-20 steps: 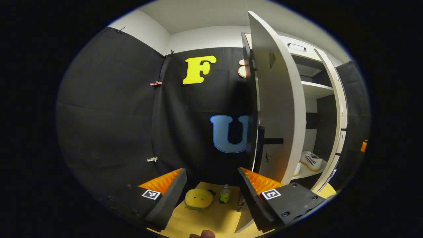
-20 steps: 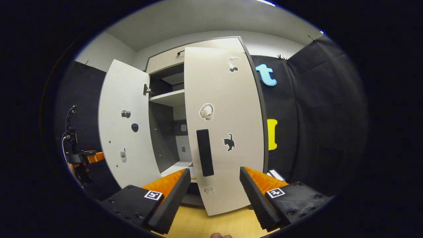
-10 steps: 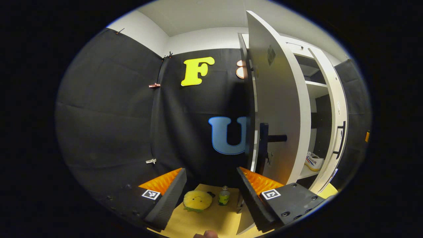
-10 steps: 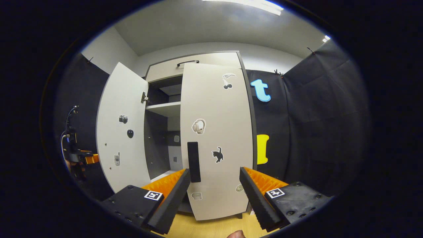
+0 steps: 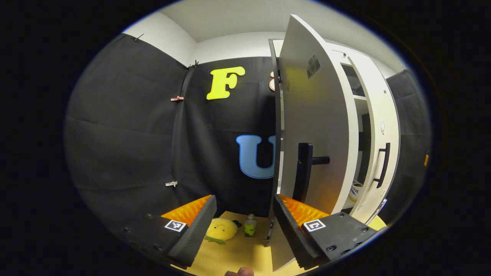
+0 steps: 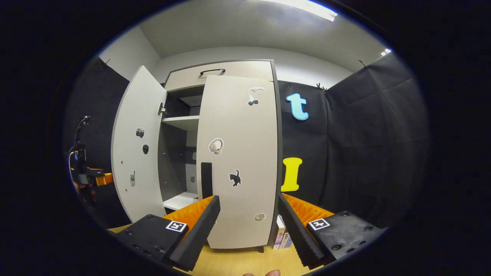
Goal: Grab one shoe with the right hand and put it into the shoe cabinet, grab the other shoe with the left hand and put it into the shoe cabinet; then close the right door with the right hand and the left door with the left hand.
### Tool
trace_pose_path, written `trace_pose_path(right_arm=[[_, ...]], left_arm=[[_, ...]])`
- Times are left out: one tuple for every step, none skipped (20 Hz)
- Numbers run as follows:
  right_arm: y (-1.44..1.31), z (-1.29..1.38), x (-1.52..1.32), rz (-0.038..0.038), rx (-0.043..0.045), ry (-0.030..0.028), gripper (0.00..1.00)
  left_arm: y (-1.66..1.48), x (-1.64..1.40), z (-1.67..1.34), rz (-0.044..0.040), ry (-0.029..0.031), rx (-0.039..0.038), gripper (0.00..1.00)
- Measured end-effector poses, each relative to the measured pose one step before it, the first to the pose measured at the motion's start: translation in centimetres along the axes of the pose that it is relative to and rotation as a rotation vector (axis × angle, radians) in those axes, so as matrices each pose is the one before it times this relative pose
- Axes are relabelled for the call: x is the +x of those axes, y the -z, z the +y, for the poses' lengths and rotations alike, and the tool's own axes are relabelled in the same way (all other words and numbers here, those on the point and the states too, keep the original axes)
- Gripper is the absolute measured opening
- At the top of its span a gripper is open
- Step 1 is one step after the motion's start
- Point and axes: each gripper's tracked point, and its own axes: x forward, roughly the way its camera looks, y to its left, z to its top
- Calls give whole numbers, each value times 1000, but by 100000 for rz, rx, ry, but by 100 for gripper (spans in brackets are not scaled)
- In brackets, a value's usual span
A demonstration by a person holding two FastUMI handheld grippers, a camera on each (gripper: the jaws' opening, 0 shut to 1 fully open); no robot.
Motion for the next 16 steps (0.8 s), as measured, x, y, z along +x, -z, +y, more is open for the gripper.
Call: trace_pose_path(right_arm=[[34, -208, -89, 448, 417, -858, 99], [26, -304, -90, 184, 368, -437, 99], [-3, -416, -86, 21, 651, -133, 99], [84, -201, 20, 213, 794, -500, 99], [89, -66, -33, 834, 910, -1109, 99], [60, -65, -94, 712, 515, -966, 99], [50, -236, 1, 409, -172, -440, 99], [-55, -231, 47, 258, -594, -420, 99], [9, -233, 29, 236, -890, -330, 99], [-40, -167, -192, 281, -619, 20, 99], [49, -302, 12, 63, -140, 214, 99], [137, -308, 78, 192, 310, 553, 99], [71, -330, 132, 405, 673, 537, 99], [116, -344, 104, 597, 840, 675, 99], [143, -333, 110, 644, 1000, 684, 99], [44, -358, 237, 498, 1027, 441, 99]], left_arm=[[119, -58, -754, 345, 829, -593, 95], [17, -39, -939, 373, 1445, -450, 95], [8, 131, -1190, 301, 2089, -325, 95], [10, 233, -1432, 257, 2759, -27, 95], [173, 370, -1810, 111, 3346, 135, 95], [146, 463, -1759, 336, 3706, -158, 95], [216, 396, -1873, 1005, 3200, -888, 95], [219, 235, -1753, 1508, 3229, -1577, 95], [180, -41, -1822, 591, 2722, -1069, 95], [-322, -93, -1345, -547, 1657, 344, 95], [-354, -341, -908, -830, 108, 1426, 94], [-131, -302, -588, -696, -24, 1535, 95], [-90, -438, -781, -431, 716, 1188, 94], [96, -526, -849, -78, 848, 840, 95], [-22, -539, -673, 85, 903, 427, 94], [-108, -460, -559, -136, 522, 356, 95]])
